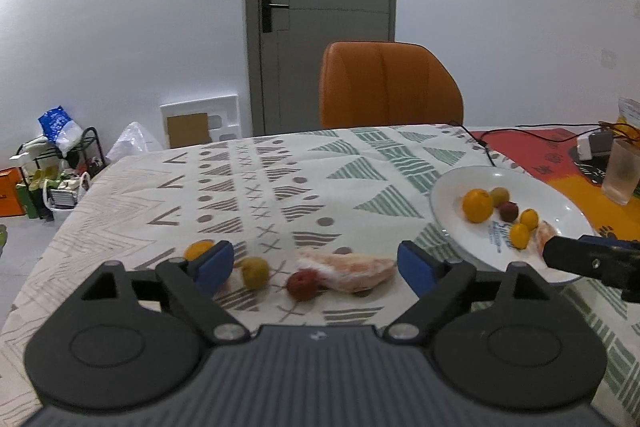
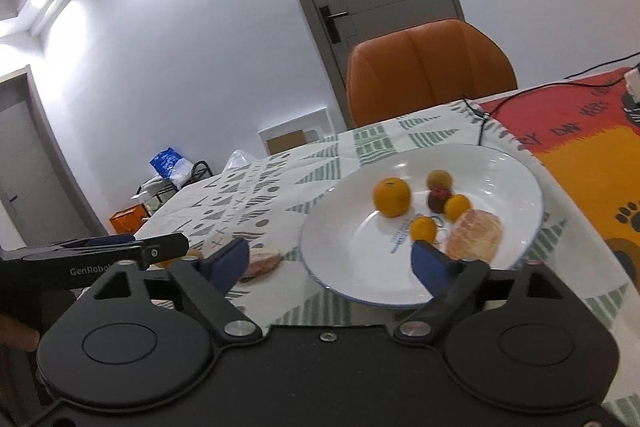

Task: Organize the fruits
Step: 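Move the right tool back to the fruit cluster and grasp the red apple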

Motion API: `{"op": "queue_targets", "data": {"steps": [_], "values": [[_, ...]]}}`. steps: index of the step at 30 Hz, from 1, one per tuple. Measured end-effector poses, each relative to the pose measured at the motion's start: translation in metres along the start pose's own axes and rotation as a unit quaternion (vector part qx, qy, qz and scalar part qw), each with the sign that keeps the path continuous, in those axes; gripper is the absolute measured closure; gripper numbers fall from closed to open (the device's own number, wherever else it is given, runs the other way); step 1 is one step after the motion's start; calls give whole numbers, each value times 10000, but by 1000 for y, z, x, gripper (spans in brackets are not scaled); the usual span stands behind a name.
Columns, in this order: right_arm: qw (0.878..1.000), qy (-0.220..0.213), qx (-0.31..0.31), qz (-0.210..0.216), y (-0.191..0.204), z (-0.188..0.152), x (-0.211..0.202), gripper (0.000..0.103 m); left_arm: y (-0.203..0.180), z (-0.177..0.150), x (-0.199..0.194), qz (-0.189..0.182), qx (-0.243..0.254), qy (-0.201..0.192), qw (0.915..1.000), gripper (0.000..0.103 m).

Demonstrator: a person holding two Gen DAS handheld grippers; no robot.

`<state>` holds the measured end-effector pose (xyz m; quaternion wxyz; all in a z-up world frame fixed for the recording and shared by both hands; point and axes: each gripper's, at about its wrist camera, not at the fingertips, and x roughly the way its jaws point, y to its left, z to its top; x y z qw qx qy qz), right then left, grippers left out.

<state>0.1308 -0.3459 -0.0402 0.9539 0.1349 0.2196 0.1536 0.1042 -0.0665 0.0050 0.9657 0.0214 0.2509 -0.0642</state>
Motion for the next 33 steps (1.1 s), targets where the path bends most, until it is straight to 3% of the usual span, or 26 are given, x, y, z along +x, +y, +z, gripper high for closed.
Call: {"op": "queue_targets", "data": {"steps": [3, 16, 25, 33], "values": [[10000, -14, -48, 40, 7, 0, 3, 1, 9, -3, -3, 62, 16, -16, 10000, 14], [9987, 217, -285, 367, 43, -4, 21, 0, 54, -12, -11, 254, -512, 102, 9983, 11], [9970, 353, -440, 538, 66, -5, 34, 0, 78, -16, -16, 323, -604, 144, 9975, 10], [9946, 549, -584, 656, 83, -5, 50, 16, 94, -21, -17, 318, -715, 203, 9967, 11]]}}
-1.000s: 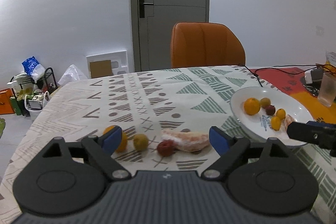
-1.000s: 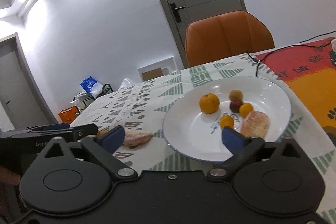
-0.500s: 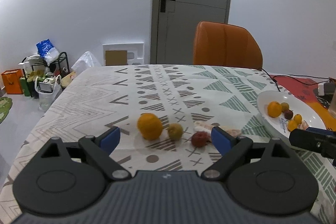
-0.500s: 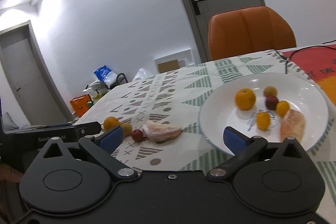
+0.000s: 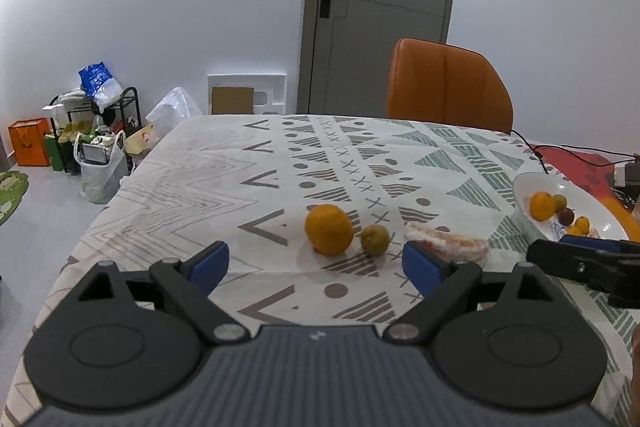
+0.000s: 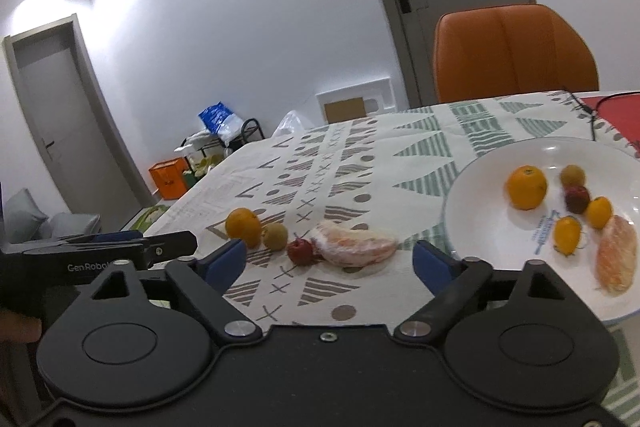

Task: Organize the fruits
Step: 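Move the right tool back to the fruit cluster and grasp the red apple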

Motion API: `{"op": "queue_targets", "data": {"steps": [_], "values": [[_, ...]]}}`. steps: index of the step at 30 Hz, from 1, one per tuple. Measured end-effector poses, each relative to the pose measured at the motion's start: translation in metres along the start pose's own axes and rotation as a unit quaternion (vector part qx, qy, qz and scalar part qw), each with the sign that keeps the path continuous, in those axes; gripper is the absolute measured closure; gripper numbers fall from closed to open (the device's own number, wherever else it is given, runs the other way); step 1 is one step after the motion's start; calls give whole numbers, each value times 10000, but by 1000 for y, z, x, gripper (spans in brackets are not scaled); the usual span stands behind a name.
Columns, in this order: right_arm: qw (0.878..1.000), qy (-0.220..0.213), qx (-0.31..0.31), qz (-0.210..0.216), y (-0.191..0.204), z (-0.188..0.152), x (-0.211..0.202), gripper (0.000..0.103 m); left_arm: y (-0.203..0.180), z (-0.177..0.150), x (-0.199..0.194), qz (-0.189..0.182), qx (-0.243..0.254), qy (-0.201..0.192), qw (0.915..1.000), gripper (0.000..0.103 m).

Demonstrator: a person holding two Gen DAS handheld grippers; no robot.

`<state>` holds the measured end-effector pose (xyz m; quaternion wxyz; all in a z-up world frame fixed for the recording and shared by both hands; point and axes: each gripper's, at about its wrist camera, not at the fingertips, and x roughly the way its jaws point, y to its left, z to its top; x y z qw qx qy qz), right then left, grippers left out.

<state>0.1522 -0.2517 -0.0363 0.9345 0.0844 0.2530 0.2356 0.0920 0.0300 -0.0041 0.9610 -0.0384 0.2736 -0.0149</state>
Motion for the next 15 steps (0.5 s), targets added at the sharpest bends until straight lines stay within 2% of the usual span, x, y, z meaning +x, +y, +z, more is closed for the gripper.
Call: {"op": "queue_targets", "data": {"steps": [7, 12, 15], "values": [[9997, 198, -76, 77, 10, 0, 17, 31, 13, -1, 2, -30, -100, 46, 9999, 13], [9992, 366, -93, 156, 16, 0, 29, 49, 20, -1, 6, -9, -177, 37, 9998, 15], [9988, 439, -110, 195, 19, 1, 37, 55, 24, -2, 8, -8, -208, 45, 9998, 15]]}}
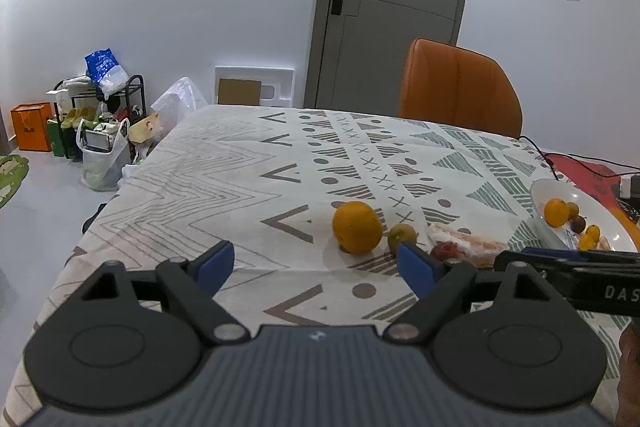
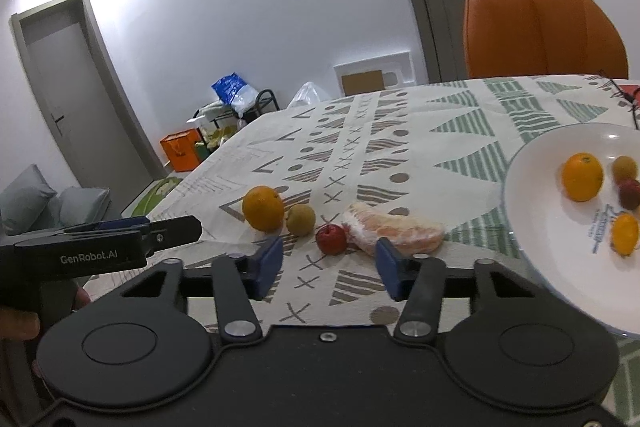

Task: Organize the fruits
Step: 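Move the right tool back to the fruit cluster and grasp the red apple, then lift the red apple with the right tool while the left tool grasps a large orange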

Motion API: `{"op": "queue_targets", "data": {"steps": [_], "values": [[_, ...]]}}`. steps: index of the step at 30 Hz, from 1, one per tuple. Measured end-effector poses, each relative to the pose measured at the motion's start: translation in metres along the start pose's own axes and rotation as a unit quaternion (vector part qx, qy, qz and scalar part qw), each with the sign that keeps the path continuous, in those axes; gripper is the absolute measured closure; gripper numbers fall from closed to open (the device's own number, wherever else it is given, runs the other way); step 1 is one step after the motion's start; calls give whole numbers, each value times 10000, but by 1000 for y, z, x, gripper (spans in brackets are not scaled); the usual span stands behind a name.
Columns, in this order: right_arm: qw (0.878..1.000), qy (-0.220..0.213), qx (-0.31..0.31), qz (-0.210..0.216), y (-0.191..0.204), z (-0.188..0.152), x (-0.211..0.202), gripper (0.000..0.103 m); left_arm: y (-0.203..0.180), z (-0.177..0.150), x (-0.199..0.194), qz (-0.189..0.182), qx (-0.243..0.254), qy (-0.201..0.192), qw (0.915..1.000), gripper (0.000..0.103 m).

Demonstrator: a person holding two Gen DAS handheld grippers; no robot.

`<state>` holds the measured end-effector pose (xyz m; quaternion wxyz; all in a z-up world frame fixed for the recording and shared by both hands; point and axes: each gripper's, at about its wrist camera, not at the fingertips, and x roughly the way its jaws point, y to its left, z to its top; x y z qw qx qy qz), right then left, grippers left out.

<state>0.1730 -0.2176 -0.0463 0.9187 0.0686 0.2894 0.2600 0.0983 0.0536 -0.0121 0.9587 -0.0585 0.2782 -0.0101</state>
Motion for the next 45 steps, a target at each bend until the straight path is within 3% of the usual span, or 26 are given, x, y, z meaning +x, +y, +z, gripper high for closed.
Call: {"op": "queue_targets", "data": {"steps": [5, 26, 30, 45], "values": [[9999, 117, -4, 0, 4, 1, 15, 63, 6, 0, 4, 34, -57, 34, 10000, 16], [9989, 352, -231, -202, 13, 4, 57, 75, 24, -1, 18, 84, -239, 133, 9996, 15], [9985, 428, -253, -237, 13, 3, 62, 84, 24, 0, 20, 58, -230, 142, 9996, 15], [9998, 144, -154, -30, 8, 14, 42, 85, 3, 7, 34, -159, -20, 130, 9998, 16]]}}
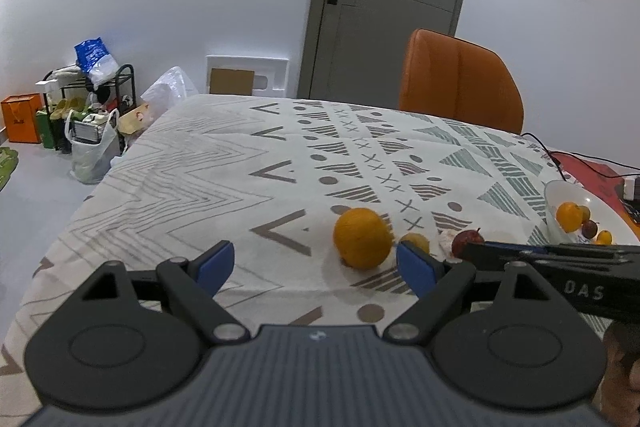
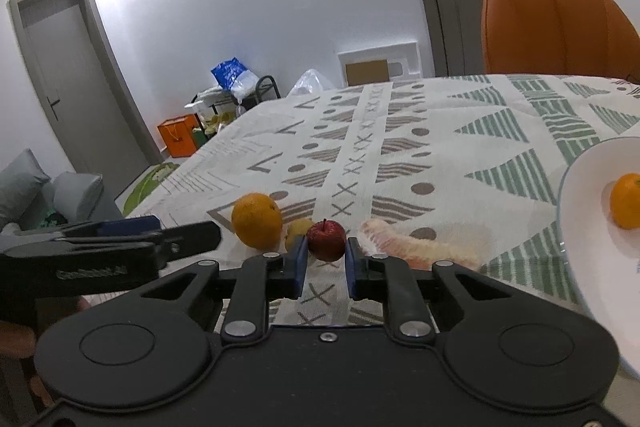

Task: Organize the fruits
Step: 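Lift the red apple with the right tool while the left tool grasps a large orange, then lower the apple into the plate and open the right tool while the left tool carries the orange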

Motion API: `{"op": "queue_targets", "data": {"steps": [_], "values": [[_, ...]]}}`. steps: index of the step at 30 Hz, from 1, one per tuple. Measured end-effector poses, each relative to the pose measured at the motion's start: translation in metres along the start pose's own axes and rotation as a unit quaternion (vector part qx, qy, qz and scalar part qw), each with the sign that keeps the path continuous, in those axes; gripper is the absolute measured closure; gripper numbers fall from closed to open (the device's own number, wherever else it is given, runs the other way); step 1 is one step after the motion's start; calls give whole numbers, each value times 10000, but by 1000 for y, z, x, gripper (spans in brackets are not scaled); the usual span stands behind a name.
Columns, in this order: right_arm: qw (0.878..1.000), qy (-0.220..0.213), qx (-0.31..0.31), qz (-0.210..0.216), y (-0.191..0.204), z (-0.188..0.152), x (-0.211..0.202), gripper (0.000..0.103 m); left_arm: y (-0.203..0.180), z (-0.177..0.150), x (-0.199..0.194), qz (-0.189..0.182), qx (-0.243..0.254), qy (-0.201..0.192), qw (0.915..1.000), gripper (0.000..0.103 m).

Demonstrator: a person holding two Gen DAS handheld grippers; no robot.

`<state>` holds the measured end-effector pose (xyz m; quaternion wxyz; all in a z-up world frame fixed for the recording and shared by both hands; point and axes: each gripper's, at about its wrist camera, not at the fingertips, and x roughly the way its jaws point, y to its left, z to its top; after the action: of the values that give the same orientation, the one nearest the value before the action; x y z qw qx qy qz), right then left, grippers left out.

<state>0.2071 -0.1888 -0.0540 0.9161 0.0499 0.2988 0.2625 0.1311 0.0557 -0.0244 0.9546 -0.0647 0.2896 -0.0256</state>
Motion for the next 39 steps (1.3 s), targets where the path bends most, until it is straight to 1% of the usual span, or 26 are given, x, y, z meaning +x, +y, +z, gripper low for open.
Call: {"op": "queue_targets", "data": {"steps": [7, 15, 17, 19, 20, 24, 28, 39], "values": [[9998, -170, 89, -90, -11, 2, -17, 85, -12, 2, 10, -102, 37, 13, 9999, 27], [9990, -309, 211, -233, -26, 1, -34, 85, -23, 4, 24, -97, 106, 43, 9999, 34], [9987, -358, 229, -276, -30, 1, -39, 85, -25, 3, 31, -111, 139, 61, 9998, 41], [9984, -400, 258, -321, -34, 1, -44, 85, -25, 3, 37, -104, 112, 157, 9998, 61], [9982, -417, 274, -341, -36, 1, -46, 85, -24, 3, 39, -152, 62, 189, 9997, 65], [9974, -472, 330, -428, -43, -2, -55, 85, -27, 3, 36, -76, 2, 127, 9999, 66], [9966, -516, 406, -498, -51, -5, -63, 85, -31, 4, 31, -95, -21, 88, 9999, 66], [9937, -644, 625, -670, -70, -15, -84, 85, -59, 10, 14, -284, 148, -52, 9995, 66]]}}
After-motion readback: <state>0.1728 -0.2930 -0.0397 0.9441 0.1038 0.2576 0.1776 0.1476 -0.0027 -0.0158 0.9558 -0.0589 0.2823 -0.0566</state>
